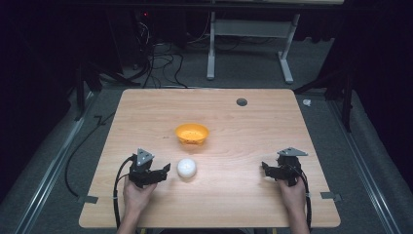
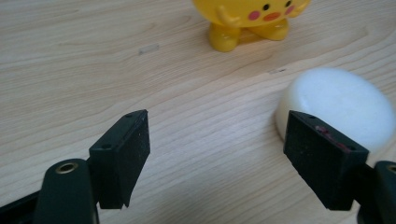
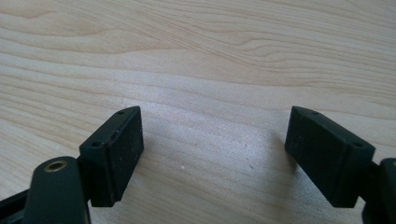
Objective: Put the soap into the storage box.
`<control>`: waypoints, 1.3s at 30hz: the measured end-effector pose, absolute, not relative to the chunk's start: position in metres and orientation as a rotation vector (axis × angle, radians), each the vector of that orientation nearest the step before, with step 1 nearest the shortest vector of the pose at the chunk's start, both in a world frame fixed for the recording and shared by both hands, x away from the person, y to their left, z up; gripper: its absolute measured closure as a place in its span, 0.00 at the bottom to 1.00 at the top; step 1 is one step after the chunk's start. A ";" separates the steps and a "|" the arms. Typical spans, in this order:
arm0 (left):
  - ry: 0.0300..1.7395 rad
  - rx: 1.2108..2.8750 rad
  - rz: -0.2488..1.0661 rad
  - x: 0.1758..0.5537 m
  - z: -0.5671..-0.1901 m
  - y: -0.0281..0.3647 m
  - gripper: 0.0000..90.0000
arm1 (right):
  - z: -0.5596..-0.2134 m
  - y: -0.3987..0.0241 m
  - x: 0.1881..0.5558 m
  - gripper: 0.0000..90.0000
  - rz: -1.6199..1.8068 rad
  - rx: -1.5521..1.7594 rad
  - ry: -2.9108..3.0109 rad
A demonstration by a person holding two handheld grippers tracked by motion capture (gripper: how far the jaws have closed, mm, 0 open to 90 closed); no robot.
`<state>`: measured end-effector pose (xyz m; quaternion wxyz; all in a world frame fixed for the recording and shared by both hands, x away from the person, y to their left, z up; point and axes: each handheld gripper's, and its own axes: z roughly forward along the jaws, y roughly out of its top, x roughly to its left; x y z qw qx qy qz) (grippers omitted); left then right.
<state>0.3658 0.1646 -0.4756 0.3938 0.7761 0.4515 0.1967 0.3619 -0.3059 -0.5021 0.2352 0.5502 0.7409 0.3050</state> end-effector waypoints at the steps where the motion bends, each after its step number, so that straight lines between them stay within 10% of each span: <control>1: 1.126 1.981 0.494 0.365 -0.474 0.162 0.26 | -0.502 -0.306 0.362 0.23 0.837 1.510 2.033; 39: 0.982 2.070 0.414 0.365 -0.471 0.114 0.18 | -0.502 -0.306 0.362 0.23 0.836 1.509 2.032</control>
